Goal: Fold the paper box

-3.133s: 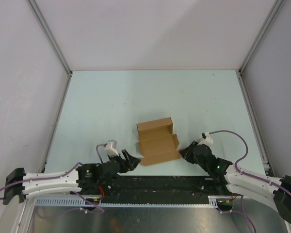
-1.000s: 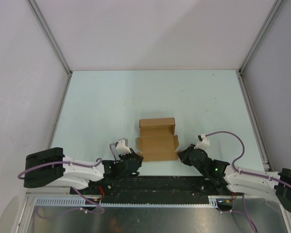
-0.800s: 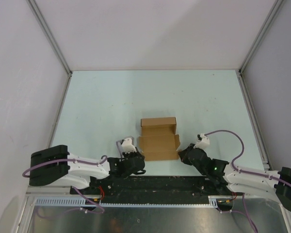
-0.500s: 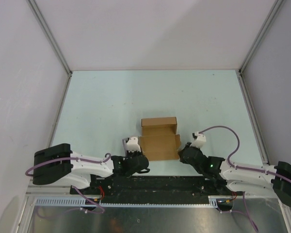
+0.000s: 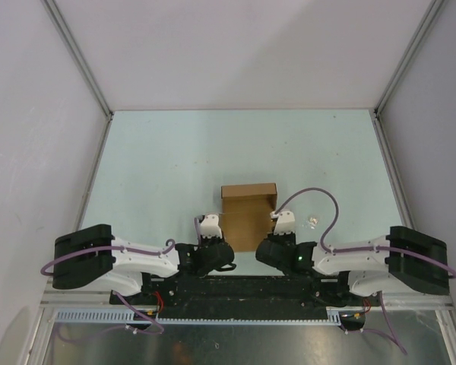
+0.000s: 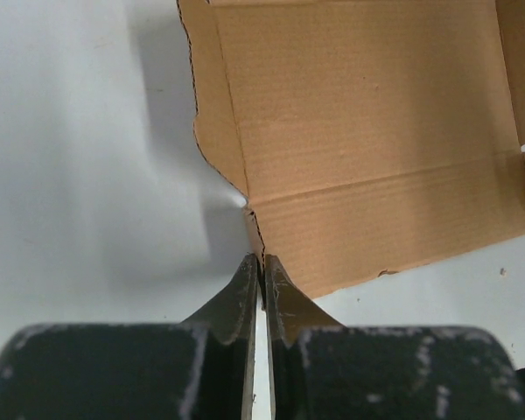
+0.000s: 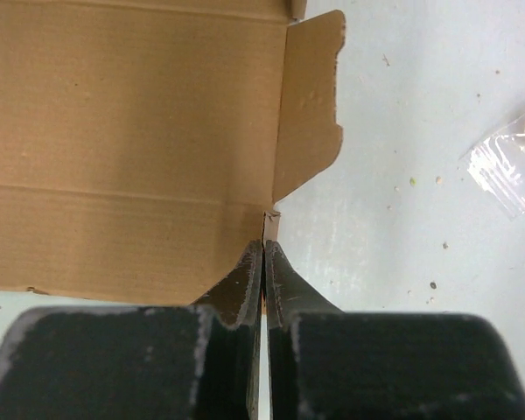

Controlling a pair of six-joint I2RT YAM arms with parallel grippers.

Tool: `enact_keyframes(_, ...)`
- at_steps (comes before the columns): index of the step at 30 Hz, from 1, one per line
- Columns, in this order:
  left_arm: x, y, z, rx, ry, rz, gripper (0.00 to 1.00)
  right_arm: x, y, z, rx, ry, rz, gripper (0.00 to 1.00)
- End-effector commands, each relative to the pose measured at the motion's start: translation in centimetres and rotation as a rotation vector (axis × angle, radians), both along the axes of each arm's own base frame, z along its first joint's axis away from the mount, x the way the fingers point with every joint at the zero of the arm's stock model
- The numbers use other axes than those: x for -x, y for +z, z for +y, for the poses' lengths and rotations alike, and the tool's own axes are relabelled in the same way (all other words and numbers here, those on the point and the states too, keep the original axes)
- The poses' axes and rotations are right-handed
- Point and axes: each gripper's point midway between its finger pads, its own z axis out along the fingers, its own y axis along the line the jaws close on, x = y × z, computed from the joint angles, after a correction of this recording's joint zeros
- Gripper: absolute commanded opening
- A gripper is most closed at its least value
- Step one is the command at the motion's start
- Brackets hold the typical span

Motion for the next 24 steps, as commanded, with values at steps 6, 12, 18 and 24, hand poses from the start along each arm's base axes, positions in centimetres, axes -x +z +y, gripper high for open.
enact_keyframes(6, 0.2, 1.7, -2.4, 0.092, -0.025, 0.008, 0.09, 0.1, 1.0, 5.1, 0.097, 0.061, -0.06, 0.02)
enact_keyframes(12, 0.2, 1.7, -2.1, 0.099, -0.021, 0.011, 0.1, 0.5, 0.4, 6.8, 0.205, 0.071, -0.073, 0.02)
enact_keyframes(18, 0.4, 1.4, -1.7, 0.098, -0.018, 0.015, 0.1, 0.8, 0.4, 6.9, 0.304, 0.051, -0.106, 0.03)
enact_keyframes(24, 0.4, 1.6, -1.6, 0.101, -0.019, 0.014, 0.11, 0.9, 0.8, 7.0, 0.36, 0.028, -0.136, 0.06)
